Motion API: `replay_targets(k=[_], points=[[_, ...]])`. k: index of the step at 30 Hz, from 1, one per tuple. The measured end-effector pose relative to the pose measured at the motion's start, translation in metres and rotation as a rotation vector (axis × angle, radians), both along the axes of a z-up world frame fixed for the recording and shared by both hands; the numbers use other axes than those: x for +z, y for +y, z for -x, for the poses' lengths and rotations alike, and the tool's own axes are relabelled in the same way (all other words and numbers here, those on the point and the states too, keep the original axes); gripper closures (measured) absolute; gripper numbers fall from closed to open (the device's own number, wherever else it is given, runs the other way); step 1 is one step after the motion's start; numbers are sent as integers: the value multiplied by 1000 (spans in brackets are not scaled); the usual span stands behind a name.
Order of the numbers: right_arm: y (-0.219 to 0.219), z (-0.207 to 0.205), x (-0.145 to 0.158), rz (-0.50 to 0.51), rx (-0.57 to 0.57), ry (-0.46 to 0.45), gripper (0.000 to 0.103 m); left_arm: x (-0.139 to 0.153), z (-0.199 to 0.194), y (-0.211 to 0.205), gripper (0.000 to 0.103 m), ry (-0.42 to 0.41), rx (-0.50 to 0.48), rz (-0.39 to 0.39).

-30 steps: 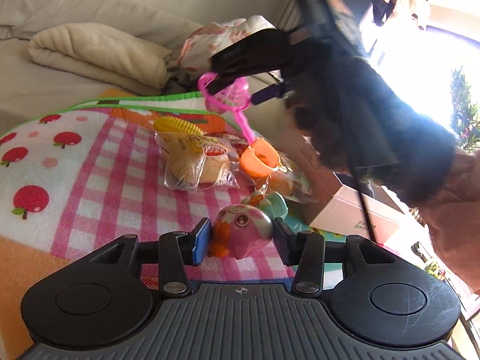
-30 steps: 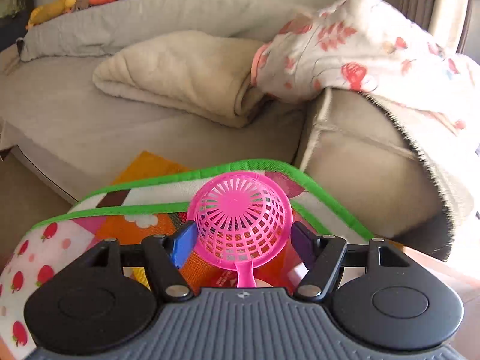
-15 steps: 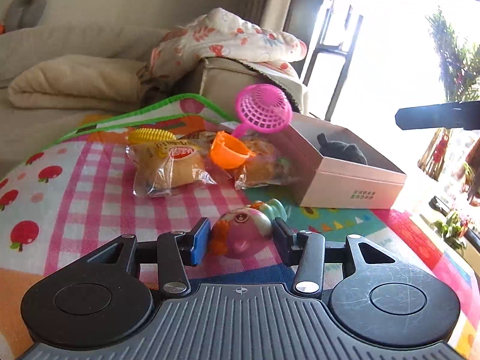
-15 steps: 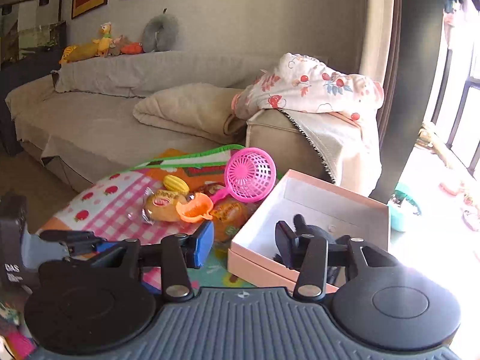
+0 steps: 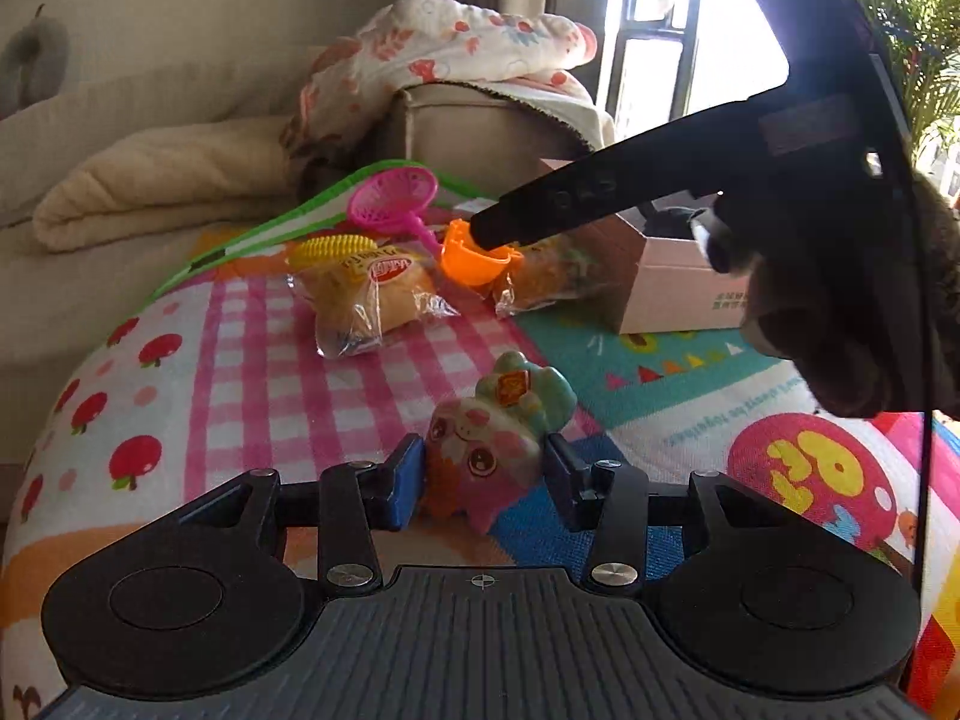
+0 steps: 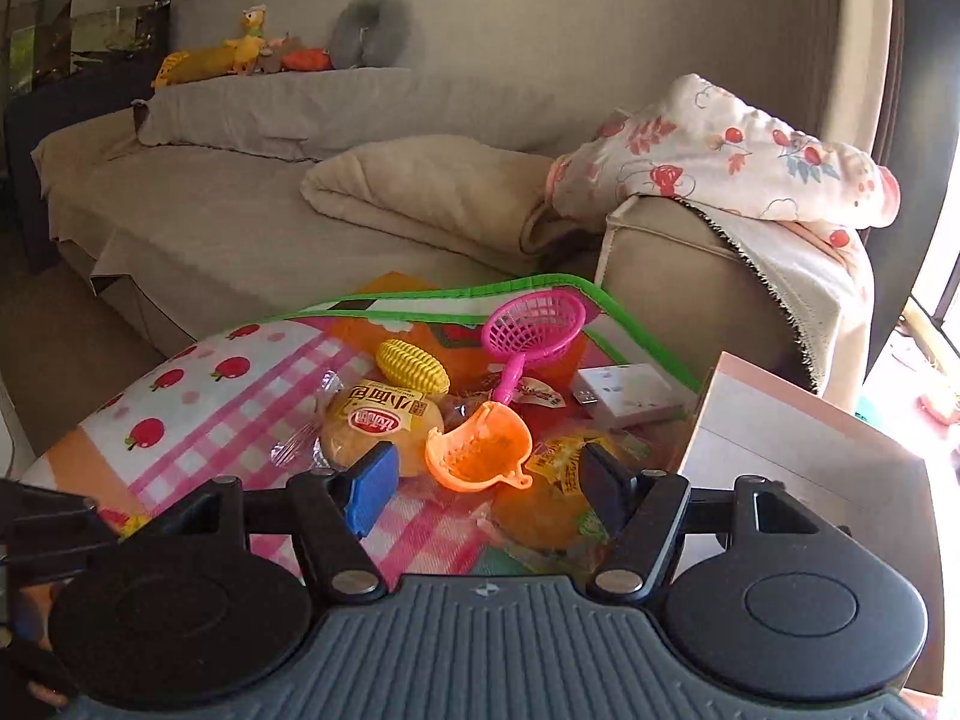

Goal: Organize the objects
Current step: 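Grasp the orange pumpkin cup with the right gripper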

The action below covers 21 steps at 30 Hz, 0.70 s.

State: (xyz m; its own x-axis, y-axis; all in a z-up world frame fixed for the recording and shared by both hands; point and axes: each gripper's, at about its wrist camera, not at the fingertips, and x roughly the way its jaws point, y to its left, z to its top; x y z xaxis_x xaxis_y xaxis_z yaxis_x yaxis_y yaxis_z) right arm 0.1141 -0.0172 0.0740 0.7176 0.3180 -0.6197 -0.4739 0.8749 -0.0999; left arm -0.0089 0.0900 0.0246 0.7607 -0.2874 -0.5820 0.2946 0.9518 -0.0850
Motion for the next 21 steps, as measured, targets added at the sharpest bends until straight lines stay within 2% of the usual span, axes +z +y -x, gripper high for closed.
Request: replay_targets(k=[3,5,6,11,14,18,21], points=[[10,-31,-20,13,-43,73,35,-1,0,3,54,8,13,24],[5,-30,-17,-7,-51,78,50,-2,-1,3,54,11,22,38],[-1,-25,-12,-31,-42,88,50,-2,-1,3,54,8,23,38],[-35,38,14,-32,32,50,50,-3,-3,0,54,-1,41,46],[-67,81,20,-17,45,37,50,-1,-1,-2,56,0,46,49],[-109,128,13,36,-22,18,50,6,9,-11,57,-8,-20,55],[-136,157,1,88,-94,-5,50,18,18,-31,58,-28,-108,44]])
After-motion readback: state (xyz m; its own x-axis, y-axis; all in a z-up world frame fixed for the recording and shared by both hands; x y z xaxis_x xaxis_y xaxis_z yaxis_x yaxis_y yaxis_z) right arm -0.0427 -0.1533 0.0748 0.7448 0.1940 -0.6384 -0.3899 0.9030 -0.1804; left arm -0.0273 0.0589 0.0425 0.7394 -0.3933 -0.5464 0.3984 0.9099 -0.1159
